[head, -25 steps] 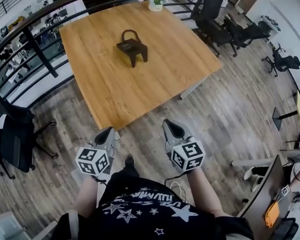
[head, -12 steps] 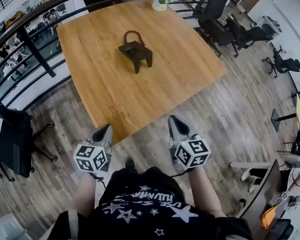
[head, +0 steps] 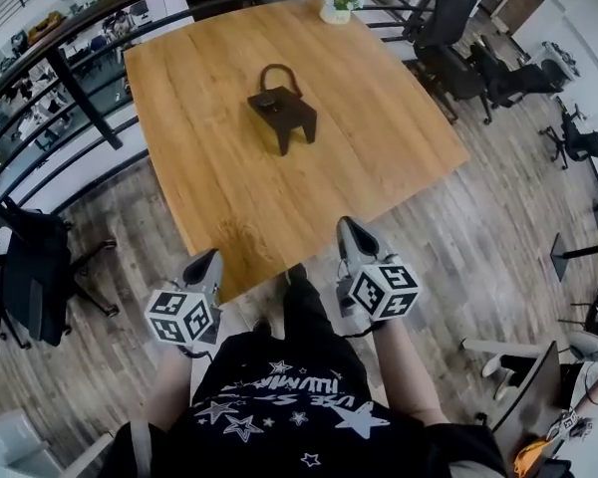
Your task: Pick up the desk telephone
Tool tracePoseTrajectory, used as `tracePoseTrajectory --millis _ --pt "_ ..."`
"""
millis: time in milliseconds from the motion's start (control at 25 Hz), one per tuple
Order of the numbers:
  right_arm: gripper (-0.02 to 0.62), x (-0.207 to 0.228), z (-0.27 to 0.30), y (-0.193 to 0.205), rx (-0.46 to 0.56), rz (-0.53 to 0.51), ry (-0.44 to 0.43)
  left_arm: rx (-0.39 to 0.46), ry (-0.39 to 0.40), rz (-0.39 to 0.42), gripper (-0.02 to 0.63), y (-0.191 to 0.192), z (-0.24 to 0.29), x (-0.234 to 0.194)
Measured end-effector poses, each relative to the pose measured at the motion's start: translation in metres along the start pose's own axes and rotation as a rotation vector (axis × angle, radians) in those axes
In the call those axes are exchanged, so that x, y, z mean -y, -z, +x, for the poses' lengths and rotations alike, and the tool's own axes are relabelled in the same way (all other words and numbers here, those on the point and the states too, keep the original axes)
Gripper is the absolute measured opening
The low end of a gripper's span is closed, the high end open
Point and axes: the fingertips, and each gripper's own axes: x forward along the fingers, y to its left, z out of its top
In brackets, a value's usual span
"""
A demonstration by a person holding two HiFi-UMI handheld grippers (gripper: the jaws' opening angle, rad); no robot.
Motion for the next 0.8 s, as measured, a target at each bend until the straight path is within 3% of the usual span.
tracePoseTrajectory --millis 240,560,680,800 --pt "0.003 0.014 0.064 -0.033 -0.005 0.072 -0.107 0.063 -0.127 -0.013 0.002 -0.037 0.015 -0.015" --pt "0.01 0.038 0.138 -0.055 -0.064 0.214 -0.208 0.125 -0.214 -0.029 0.002 -0.077 0.055 -0.019" --pt "0.083 0.044 0.16 -0.054 -0.095 0.304 -0.25 0.129 -0.246 -0.036 0.002 -0.084 0.066 -0.021" --pt "0.167 0.05 0.181 -0.055 -0.1 0.466 -0.275 0.138 -0.269 -0.055 0.002 -0.092 0.075 -0.023"
